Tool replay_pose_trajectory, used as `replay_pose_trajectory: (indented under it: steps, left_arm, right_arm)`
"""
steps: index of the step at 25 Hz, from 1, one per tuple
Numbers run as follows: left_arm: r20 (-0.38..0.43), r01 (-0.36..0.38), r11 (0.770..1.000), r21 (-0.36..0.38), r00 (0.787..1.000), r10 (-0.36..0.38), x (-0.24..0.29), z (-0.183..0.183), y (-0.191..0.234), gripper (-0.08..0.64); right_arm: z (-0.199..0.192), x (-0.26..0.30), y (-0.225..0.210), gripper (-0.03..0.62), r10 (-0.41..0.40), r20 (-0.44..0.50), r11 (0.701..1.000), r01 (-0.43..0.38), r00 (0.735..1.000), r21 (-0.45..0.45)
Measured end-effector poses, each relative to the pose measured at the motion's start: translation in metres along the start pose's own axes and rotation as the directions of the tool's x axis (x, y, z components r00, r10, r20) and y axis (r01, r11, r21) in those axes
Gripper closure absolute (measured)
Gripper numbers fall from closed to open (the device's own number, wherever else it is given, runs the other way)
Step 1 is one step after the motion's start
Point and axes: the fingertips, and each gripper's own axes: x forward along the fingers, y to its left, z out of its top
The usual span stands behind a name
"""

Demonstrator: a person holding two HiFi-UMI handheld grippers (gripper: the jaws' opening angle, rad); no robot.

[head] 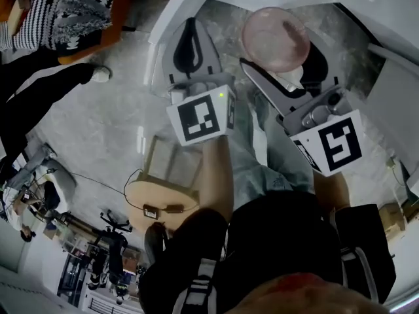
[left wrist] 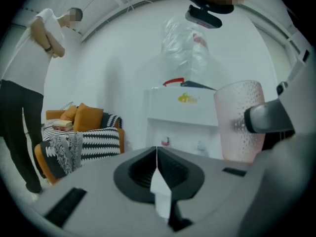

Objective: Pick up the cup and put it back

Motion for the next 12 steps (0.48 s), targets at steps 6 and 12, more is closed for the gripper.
replay_pose_trajectory:
  steps: [6, 12]
  left_arm:
    - [0.012, -0.072, 0.996, -0.055, 0.997, 0.073, 0.030, -0.090, 0.023, 0.546]
    - [-0.007, -0.080, 0.993, -0.085, 0.997, 0.080, 0.060, -0.195, 0.021, 0.546]
  right_arm:
    - [-0.097, 0.022, 0.002, 0.233, 0.039, -0.047, 0.998, -0.041, 0.998, -0.039]
    - [-0.184, 0.047, -0.008, 0.233, 0.054, -0.039, 0.995, -0.057, 0.998, -0.078]
